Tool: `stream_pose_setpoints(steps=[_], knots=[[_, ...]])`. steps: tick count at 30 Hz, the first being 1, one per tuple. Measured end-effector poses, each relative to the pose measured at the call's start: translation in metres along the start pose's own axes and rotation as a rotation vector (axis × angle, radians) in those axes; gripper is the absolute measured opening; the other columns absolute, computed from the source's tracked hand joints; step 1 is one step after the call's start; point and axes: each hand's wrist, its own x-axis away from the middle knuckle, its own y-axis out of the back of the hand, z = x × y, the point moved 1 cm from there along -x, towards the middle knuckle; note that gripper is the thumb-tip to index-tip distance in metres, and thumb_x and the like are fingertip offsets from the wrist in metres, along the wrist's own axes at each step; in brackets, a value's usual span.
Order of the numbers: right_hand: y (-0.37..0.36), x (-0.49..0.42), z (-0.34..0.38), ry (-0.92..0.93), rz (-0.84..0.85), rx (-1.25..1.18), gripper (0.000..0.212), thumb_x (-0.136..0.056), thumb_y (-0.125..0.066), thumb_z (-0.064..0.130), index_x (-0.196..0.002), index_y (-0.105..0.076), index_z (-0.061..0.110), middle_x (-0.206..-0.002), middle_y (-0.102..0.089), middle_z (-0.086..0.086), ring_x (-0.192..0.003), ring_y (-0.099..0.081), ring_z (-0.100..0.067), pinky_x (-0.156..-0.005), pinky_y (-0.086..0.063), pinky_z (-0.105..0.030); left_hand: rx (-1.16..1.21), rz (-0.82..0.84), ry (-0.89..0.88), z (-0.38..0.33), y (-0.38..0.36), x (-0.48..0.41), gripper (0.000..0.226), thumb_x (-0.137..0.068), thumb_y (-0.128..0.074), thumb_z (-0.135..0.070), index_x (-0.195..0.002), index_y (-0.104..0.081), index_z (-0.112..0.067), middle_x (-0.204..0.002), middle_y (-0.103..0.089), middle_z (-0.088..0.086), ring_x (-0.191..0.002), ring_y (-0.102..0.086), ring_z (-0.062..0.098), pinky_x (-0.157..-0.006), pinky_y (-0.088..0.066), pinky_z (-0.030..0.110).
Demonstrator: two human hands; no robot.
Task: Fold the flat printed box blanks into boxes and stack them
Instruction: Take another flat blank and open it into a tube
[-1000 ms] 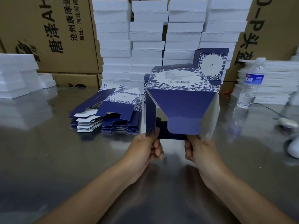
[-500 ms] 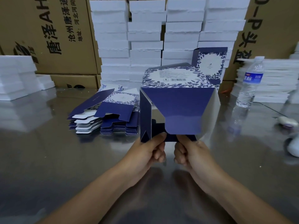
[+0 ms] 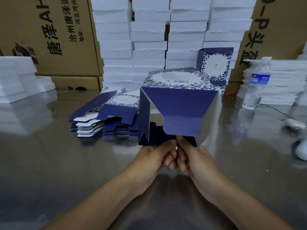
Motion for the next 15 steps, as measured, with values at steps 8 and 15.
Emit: stream_pose_setpoints(steps=[8,15], knots=[[0.012,-0.011,0.0,-0.019,-0.082,-0.03,0.063,-0.093,-0.049,0.037,-0.033,-0.041,0.021,-0.037,-0.039,-0.001,-0.038,-0.034,-0.012,-0.051,-0.03,-0.025,-0.045,-0.063,0.081,0.003,0.008,-0.007,0.046,-0.091,-0.055,-0.024,-0.046,-0.061,-0.02,-0.04,-0.039,-0.004,-0.043,-0.046,0.011,-0.061,-0.045,0.023],[0.017,-0.014,-0.002,-0.094,-0.079,-0.084,0.052,-0.094,-0.052,0.03,-0.045,-0.04,0.017,-0.038,-0.039,-0.002,-0.033,-0.035,-0.01,-0.051,-0.041,-0.026,-0.082,-0.034,0.286,-0.009,0.018,-0.008,0.039,-0.077,-0.058,-0.051,-0.077,-0.066,-0.013,-0.054,-0.057,0.003,-0.053,-0.061,0.015,-0.056,-0.051,0.023]])
